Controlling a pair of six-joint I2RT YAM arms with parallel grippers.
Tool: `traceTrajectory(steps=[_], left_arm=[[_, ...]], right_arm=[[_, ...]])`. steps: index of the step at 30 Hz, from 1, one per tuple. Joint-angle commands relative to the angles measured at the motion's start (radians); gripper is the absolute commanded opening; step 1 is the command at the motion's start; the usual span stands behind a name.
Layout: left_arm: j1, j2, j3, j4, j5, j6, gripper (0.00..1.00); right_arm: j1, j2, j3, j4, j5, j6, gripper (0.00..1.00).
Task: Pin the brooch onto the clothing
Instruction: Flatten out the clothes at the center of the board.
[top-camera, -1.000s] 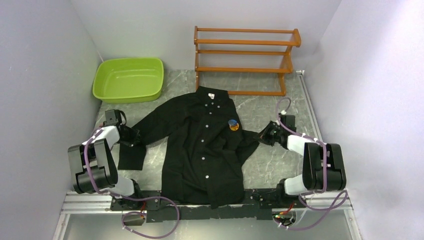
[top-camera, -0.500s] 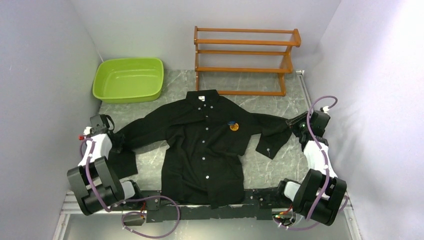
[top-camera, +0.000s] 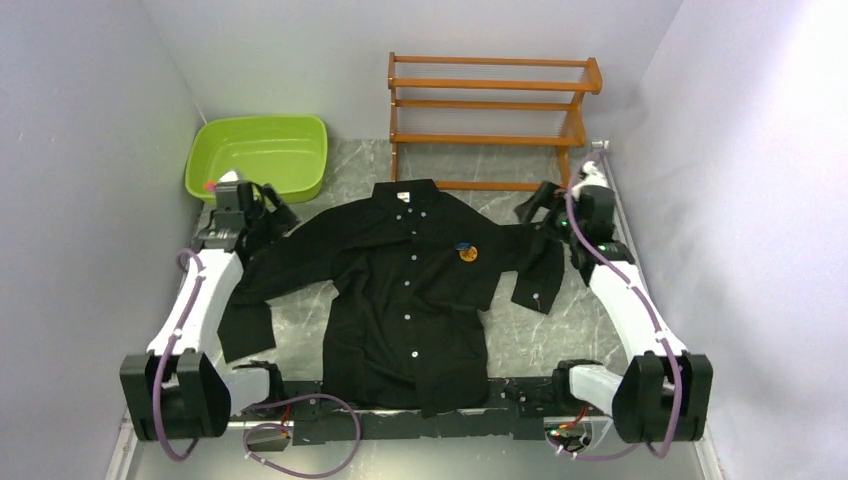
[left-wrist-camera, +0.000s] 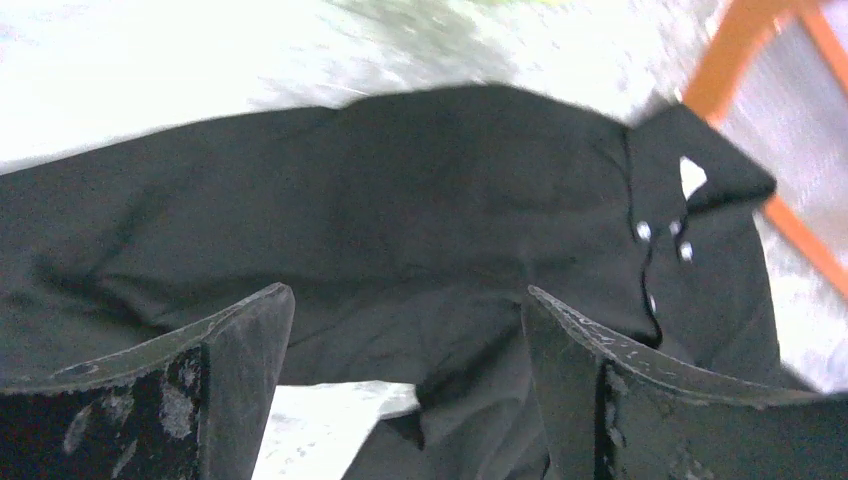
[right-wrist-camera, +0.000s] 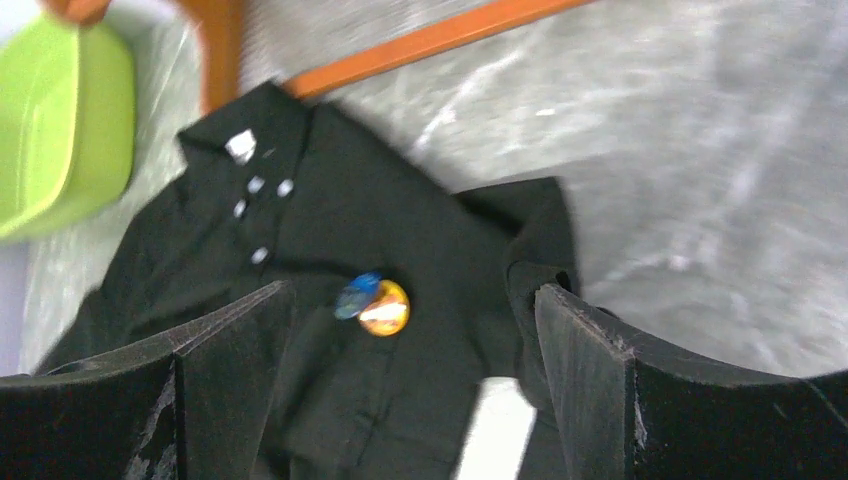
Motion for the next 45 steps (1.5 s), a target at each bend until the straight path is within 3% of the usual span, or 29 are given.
traceTrajectory(steps=[1, 3, 5, 9, 14, 16, 19, 23, 26, 28, 30, 38, 40, 45], left_arm=[[-0.114, 0.14, 0.067, 0.101, 0.157, 0.103, 0.87], [-0.169, 0.235, 0.118, 0.117, 0.183, 0.127, 0.85], [-0.234, 0.356, 0.179, 0.121, 0.186, 0.156, 0.83], [-0.301, 0.534, 0.321, 0.084, 0.174, 0.198, 0.79], [-0.34, 0.628, 0.387, 0.105, 0.178, 0.237, 0.81], [-0.347, 0.651, 0.4, 0.114, 0.194, 0.246, 0.81], [-0.355, 0.665, 0.408, 0.13, 0.212, 0.256, 0.81], [-0.36, 0.675, 0.4, 0.178, 0.225, 0.264, 0.78], [-0.363, 0.717, 0.426, 0.181, 0.21, 0.268, 0.68], [-0.365, 0.756, 0.447, 0.183, 0.204, 0.279, 0.53], [-0.366, 0.801, 0.47, 0.181, 0.198, 0.289, 0.41], [-0.368, 0.967, 0.574, 0.11, 0.088, 0.288, 0.18], [-0.368, 1.014, 0.61, 0.095, 0.065, 0.288, 0.06], [-0.366, 1.17, 0.78, -0.04, -0.024, 0.301, 0.03]], right_arm=[[0.17, 0.11, 0.07, 0.037, 0.011, -0.094, 0.92], [0.227, 0.18, 0.105, 0.02, 0.034, -0.115, 0.89], [0.294, 0.228, 0.148, -0.013, 0.157, -0.14, 0.9], [0.298, 0.233, 0.152, -0.057, 0.392, -0.107, 0.93], [0.265, 0.084, 0.093, -0.059, 0.724, -0.085, 1.0], [0.219, 0.016, 0.084, -0.063, 0.768, -0.063, 1.0], [0.172, -0.042, 0.09, -0.047, 0.69, -0.064, 1.0], [0.19, -0.026, 0.127, -0.01, 0.408, -0.141, 0.99], [0.248, 0.075, 0.146, 0.011, 0.254, -0.18, 0.98], [0.287, 0.168, 0.163, 0.02, 0.166, -0.184, 0.95], [0.344, 0.251, 0.162, 0.062, 0.141, -0.18, 0.93], [0.435, 0.524, 0.193, 0.265, 0.129, -0.167, 0.92], [0.438, 0.569, 0.192, 0.325, 0.114, -0.162, 0.92], [0.439, 0.719, 0.251, 0.385, 0.09, -0.163, 0.93]])
